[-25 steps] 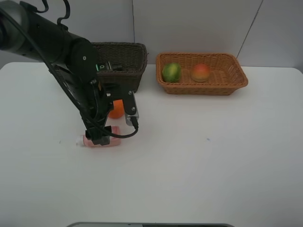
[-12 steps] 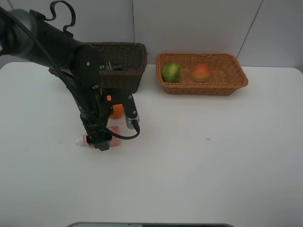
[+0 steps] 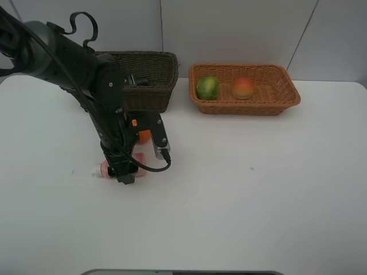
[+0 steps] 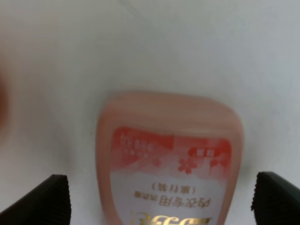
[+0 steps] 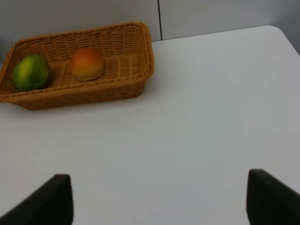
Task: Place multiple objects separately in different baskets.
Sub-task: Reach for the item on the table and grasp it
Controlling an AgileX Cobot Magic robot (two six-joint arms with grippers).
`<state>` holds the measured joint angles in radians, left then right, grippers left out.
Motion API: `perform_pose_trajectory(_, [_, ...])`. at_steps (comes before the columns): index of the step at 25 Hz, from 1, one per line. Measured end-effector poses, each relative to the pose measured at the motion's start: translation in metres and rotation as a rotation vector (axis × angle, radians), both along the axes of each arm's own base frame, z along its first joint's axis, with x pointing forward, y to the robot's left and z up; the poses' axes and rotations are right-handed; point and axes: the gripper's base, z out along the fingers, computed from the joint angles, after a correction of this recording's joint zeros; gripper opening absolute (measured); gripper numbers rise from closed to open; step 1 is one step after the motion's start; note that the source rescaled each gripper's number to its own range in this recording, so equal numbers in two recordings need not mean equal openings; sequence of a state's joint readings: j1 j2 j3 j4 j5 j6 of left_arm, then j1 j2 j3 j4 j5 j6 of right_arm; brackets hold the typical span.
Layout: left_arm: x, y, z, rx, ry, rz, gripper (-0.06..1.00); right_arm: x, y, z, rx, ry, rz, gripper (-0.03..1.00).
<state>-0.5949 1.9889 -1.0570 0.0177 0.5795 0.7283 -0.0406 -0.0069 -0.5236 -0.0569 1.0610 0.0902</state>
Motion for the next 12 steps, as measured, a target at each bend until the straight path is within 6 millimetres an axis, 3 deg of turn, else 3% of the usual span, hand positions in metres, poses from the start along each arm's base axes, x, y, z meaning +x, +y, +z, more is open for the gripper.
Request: perform_pose_trajectory(12, [0.0045, -0.0016, 0.0002, -0.017, -0.050, -0.018, 0.99, 0.0000, 0.0000, 0.0000, 0.000, 0.000, 0.000, 0.47])
